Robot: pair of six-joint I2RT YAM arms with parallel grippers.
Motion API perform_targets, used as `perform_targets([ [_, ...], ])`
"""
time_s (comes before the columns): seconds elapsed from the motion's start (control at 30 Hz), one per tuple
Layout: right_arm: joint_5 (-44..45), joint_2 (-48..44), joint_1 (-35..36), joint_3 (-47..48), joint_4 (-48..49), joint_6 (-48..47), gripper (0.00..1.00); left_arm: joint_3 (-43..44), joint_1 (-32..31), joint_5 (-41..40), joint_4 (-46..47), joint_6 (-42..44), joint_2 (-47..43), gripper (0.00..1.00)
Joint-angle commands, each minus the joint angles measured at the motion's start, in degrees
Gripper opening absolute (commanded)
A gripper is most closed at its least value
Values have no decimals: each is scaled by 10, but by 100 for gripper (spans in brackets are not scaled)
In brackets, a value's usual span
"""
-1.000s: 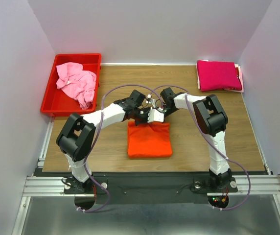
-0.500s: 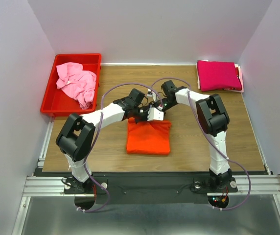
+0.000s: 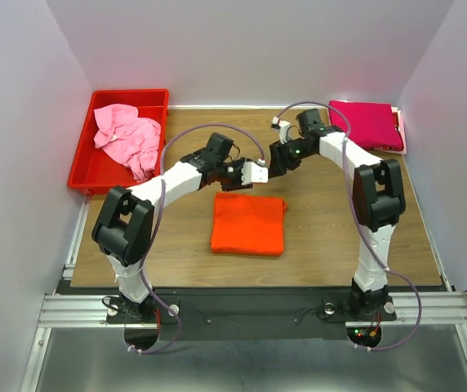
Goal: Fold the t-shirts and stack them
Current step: Fold the tshirt
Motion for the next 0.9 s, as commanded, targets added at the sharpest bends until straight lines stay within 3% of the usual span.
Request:
perform_targets([
  [0.0, -29, -79, -25, -35, -13, -4, 62, 47, 34, 45, -17, -31, -34, 48],
  [0.23, -78, -86, -24, -106, -24, 1, 63, 38, 98, 123, -82, -112, -25, 49],
  [0.5, -77, -54, -23, -138, -20, -2, 61, -8, 121, 148, -36, -209, 3, 54],
  [0.57, -69, -43, -24, -136, -16, -8, 54, -10, 122, 145, -29, -216, 14, 54],
  [0.67, -50, -30, -24, -125, -12, -9, 29, -1, 126, 144, -28, -224, 45, 49],
  [0.7, -44, -28, -24, -122, -10, -9, 29, 2, 127, 144, -29, -225, 51, 46],
  [0.8, -18, -16, -24, -105, -3, -12, 7, 22, 130, 146, -39, -228, 77, 33],
  [0.87, -9, -6, -24, -96, 0, -12, 1, 34, 135, 151, -47, -230, 92, 22],
])
